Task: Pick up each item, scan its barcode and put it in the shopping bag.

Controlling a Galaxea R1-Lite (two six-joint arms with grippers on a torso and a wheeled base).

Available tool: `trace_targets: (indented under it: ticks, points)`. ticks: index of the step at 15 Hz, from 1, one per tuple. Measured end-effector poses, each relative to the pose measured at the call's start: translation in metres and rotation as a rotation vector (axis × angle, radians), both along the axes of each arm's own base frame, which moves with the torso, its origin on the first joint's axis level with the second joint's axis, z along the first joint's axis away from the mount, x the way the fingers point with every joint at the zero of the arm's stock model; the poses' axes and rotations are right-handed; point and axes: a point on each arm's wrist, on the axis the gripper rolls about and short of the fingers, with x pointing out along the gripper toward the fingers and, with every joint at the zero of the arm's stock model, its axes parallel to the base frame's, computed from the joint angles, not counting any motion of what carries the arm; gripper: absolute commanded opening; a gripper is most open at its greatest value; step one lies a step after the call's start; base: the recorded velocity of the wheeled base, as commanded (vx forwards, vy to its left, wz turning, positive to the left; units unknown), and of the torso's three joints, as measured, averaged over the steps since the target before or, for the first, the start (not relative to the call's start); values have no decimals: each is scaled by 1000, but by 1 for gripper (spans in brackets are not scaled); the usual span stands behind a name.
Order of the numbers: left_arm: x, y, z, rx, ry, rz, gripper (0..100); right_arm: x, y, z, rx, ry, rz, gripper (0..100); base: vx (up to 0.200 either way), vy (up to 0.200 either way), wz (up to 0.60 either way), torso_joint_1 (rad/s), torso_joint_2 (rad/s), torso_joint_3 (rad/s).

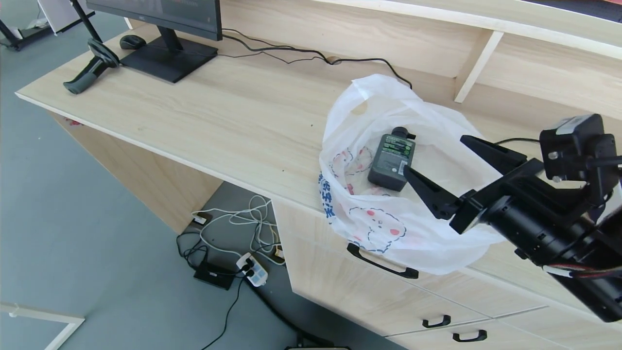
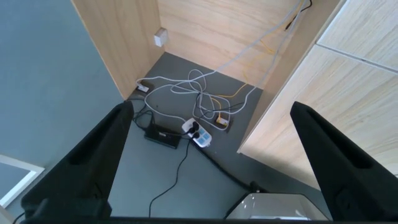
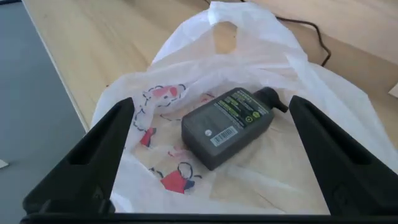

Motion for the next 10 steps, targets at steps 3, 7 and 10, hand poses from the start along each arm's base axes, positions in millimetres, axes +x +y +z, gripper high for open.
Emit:
trace_targets:
  ticks: [3, 7, 10]
  points:
    - [0, 0, 0, 0, 0, -1, 100, -6, -3, 1, 6, -5, 23, 100, 0, 0, -600, 4, 4, 4]
    - [0, 0, 0, -1, 0, -1, 100, -6, -7, 3, 36, 3, 18, 100, 0, 0, -600, 2, 2, 1]
    - [0, 0, 0, -1, 0, 0, 100, -3, -14, 5, 33, -12, -19, 100, 0, 0, -400, 3, -2, 2]
